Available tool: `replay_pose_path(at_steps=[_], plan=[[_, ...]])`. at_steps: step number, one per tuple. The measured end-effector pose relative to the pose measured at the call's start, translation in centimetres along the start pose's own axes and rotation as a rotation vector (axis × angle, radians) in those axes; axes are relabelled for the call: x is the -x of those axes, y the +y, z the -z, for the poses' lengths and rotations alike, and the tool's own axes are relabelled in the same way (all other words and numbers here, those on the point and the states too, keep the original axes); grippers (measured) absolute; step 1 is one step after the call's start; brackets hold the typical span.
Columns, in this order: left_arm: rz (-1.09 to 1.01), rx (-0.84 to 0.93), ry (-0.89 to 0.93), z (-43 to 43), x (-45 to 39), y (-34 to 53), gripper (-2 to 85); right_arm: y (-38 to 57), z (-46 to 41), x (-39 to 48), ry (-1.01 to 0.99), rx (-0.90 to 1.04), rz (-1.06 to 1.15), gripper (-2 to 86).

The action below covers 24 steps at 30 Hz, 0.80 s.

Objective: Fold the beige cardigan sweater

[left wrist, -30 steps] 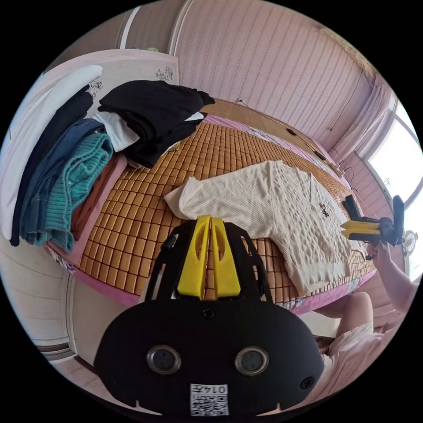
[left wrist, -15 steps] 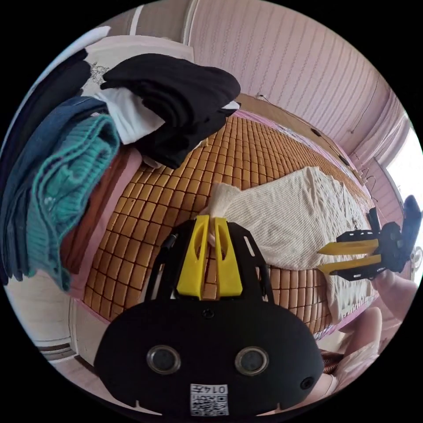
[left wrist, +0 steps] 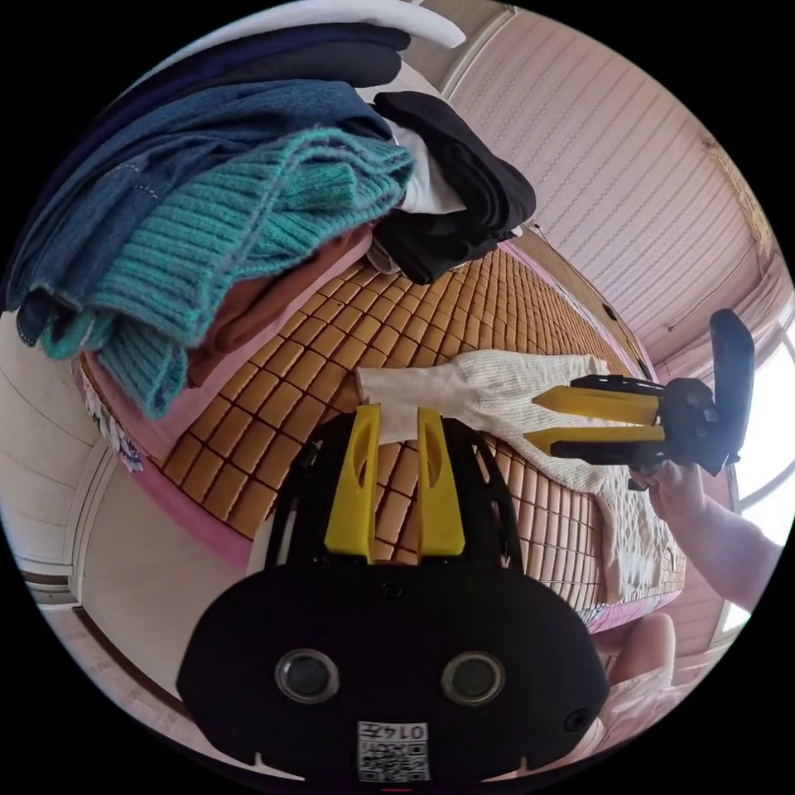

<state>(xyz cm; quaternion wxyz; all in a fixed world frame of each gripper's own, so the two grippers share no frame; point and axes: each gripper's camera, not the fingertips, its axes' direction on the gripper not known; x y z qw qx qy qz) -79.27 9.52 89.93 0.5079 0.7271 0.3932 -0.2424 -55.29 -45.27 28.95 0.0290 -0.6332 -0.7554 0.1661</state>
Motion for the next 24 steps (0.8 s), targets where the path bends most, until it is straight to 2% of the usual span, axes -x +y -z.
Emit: replay_pose_path(at_steps=[2,4,7,10,12,14,19,22,24], plan=[[-0.002,0.058,-0.026,-1.4,0.0,-0.6,6.0,-1.2,-1.6,0.0,0.023,0.048,-0.009,10.4],[-0.040,0.041,-0.035,-1.8,-0.1,-0.5,4.5,-1.5,-3.0,-0.3,0.012,0.112,-0.020,9.2],[-0.064,0.045,0.001,-2.0,-0.2,-0.3,0.3,-1.0,-3.0,-1.1,0.023,0.100,-0.079,4.7],[-0.049,0.044,-0.006,-1.7,-0.9,0.2,-0.6,0.3,-2.5,-2.0,-0.033,0.078,-0.107,2.8],[-0.053,-0.037,0.012,-0.1,-2.5,1.1,-0.8,1.6,-1.6,-2.8,-0.081,0.034,-0.148,2.3],[-0.072,-0.108,0.057,1.8,-4.4,1.7,-0.8,4.9,1.0,-4.2,-0.131,-0.096,-0.234,2.1],[-0.315,-0.270,0.247,6.0,-14.9,2.5,-0.3,15.5,7.5,-8.3,-0.186,-0.349,-0.474,2.0],[-0.499,-0.379,0.436,8.0,-25.4,2.8,1.7,24.2,13.4,-10.6,-0.163,-0.539,-0.623,2.3],[-0.653,-0.388,0.589,8.5,-34.2,4.5,4.3,29.9,16.7,-11.4,-0.104,-0.609,-0.698,2.7]])
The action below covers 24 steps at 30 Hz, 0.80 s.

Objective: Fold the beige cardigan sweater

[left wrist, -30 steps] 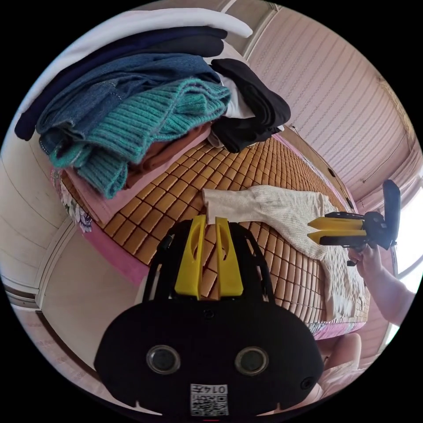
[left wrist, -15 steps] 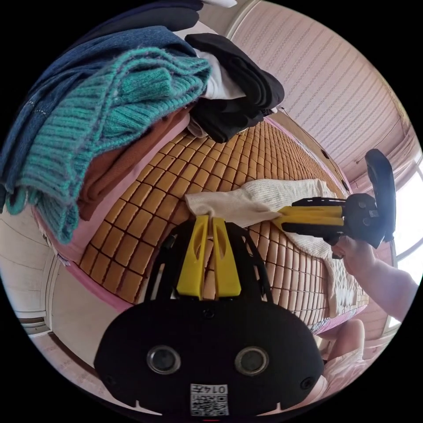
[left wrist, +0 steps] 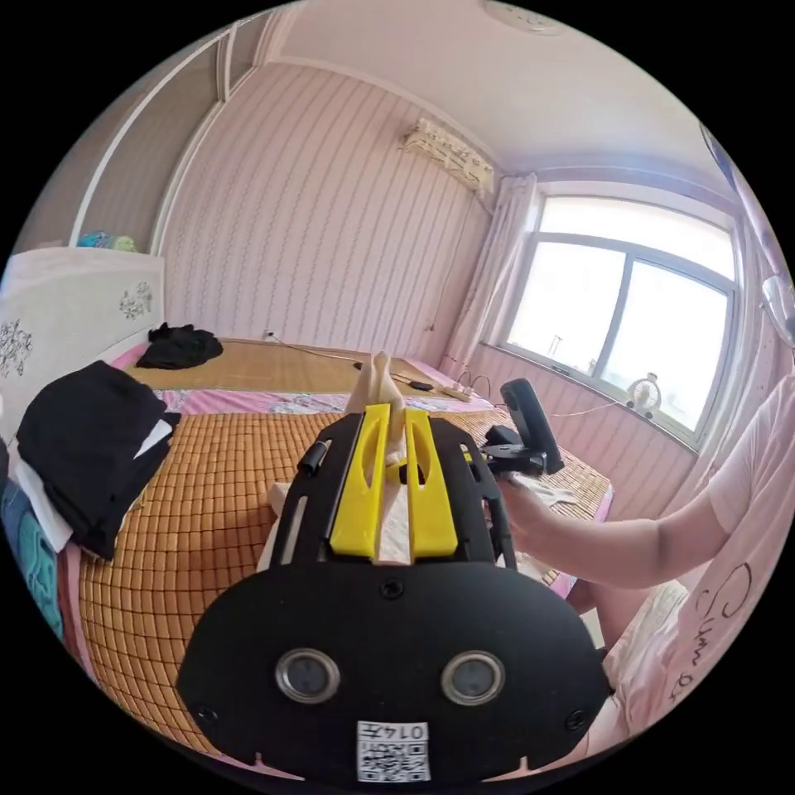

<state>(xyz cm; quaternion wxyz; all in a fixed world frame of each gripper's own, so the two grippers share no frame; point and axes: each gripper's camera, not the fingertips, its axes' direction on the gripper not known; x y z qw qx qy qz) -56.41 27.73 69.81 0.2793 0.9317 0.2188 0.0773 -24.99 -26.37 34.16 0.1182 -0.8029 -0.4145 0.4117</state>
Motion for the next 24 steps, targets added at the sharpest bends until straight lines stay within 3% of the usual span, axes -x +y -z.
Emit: replay_pose_path(at_steps=[3,5,8,12,18,24], plan=[[-0.053,0.087,0.122,-5.6,-5.8,0.9,5.2,4.6,7.6,-5.9,0.181,-0.027,-0.143,3.9],[-0.049,0.169,0.097,-8.9,-7.4,3.9,5.1,10.2,10.9,-11.2,0.347,0.085,-0.302,6.1],[-0.007,0.421,0.059,-14.8,-8.0,10.2,5.3,16.9,13.2,-15.9,0.435,0.236,-0.472,8.4],[-0.008,0.623,-0.029,-20.0,-9.0,15.9,5.7,20.4,15.1,-17.5,0.443,0.237,-0.511,9.4],[-0.109,0.783,-0.101,-27.7,-11.8,19.4,6.6,19.0,15.7,-20.0,0.526,0.155,-0.493,10.0],[-0.171,0.847,-0.162,-32.9,-13.6,23.2,2.9,19.0,14.1,-22.6,0.553,0.284,-0.445,1.8]])
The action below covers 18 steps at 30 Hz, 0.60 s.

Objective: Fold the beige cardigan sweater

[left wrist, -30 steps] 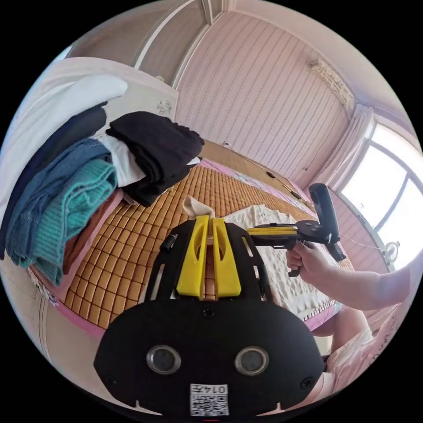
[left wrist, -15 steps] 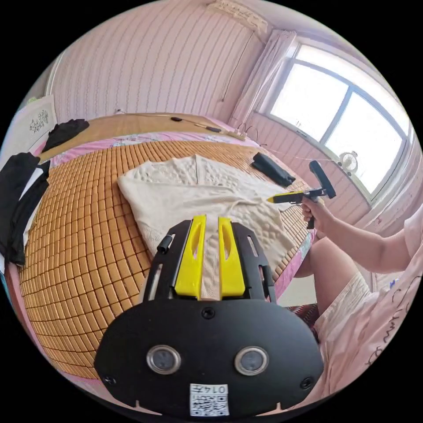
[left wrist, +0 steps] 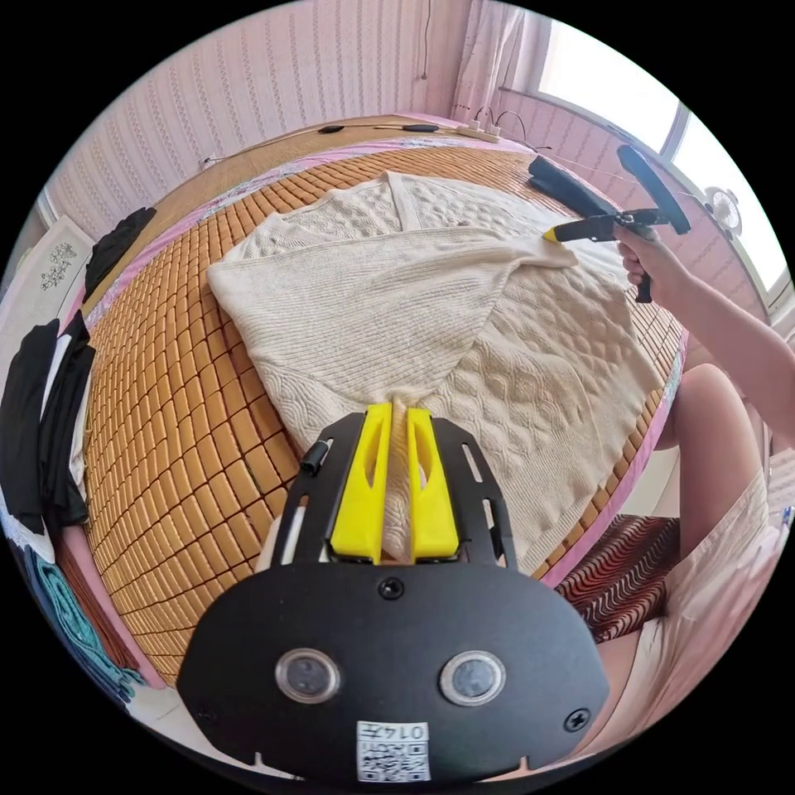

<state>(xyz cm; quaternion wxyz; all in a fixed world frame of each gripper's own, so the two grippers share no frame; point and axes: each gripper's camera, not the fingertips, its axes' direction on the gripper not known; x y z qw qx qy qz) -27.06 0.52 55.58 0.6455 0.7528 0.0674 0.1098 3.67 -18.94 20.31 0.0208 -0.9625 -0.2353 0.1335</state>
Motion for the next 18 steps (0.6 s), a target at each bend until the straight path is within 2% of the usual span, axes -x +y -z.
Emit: replay_pose_path(at_steps=[6,10,12,15,18], plan=[[-0.050,-0.054,-0.062,-1.8,-3.0,-0.7,1.5,0.6,4.7,-2.8,-0.115,-0.125,0.043,0.8],[-0.047,0.019,-0.013,-5.6,-4.0,-1.3,2.0,0.1,2.0,-4.4,-0.046,-0.006,0.023,1.3],[0.015,-0.012,0.036,-6.8,-3.8,-1.2,2.8,0.6,1.1,-5.2,-0.029,0.039,0.001,2.7],[0.056,-0.024,0.083,-6.6,-4.1,-0.7,3.6,3.5,3.7,-6.6,-0.057,-0.070,0.003,4.9],[0.018,-0.044,0.084,-5.7,-5.8,0.3,3.8,8.4,6.7,-9.8,-0.003,-0.164,-0.055,7.1]])
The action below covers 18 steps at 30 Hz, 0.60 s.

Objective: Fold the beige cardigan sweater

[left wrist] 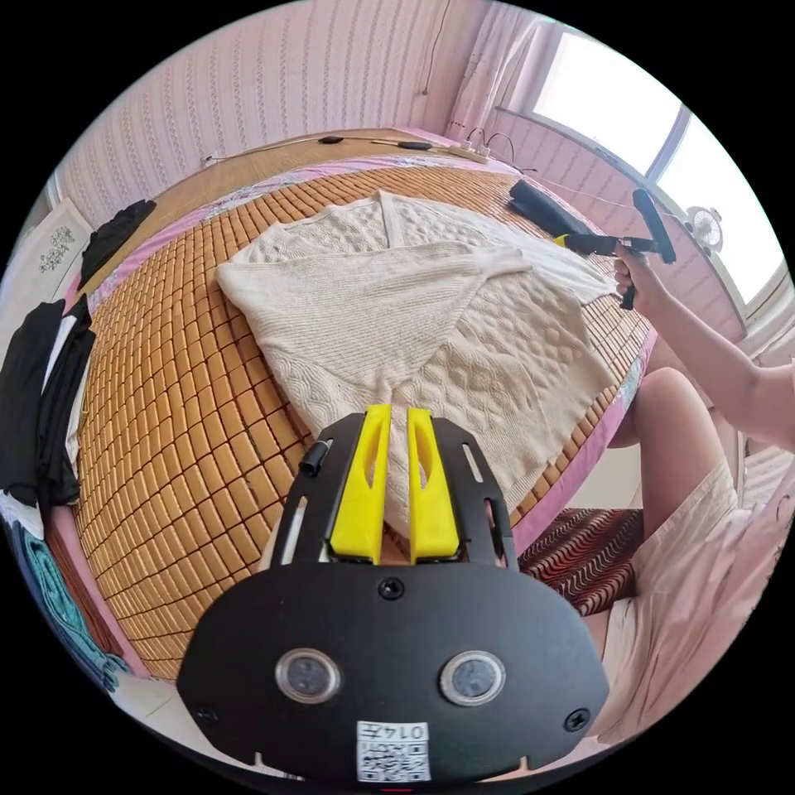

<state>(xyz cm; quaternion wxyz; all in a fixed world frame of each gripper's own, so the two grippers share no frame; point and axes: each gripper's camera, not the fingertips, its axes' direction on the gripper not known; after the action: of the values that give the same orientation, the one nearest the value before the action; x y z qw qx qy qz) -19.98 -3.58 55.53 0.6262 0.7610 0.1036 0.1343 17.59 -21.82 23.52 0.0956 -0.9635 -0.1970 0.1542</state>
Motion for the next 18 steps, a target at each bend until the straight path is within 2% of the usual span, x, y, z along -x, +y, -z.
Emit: replay_pose_path(at_steps=[5,10,15,18], plan=[[-0.096,-0.055,0.065,0.2,-4.2,0.0,4.5,9.1,5.0,-8.7,0.168,-0.122,-0.217,14.4],[-0.210,-0.122,0.078,-1.9,-10.2,-4.0,6.2,13.8,6.5,-14.4,0.288,-0.165,-0.375,15.1],[-0.373,-0.126,0.178,-6.6,-19.2,-10.8,7.5,16.1,6.5,-18.7,0.285,-0.186,-0.504,14.8],[-0.456,-0.138,0.169,-9.4,-24.1,-14.6,8.2,16.8,5.9,-20.7,0.235,-0.143,-0.539,13.2]])
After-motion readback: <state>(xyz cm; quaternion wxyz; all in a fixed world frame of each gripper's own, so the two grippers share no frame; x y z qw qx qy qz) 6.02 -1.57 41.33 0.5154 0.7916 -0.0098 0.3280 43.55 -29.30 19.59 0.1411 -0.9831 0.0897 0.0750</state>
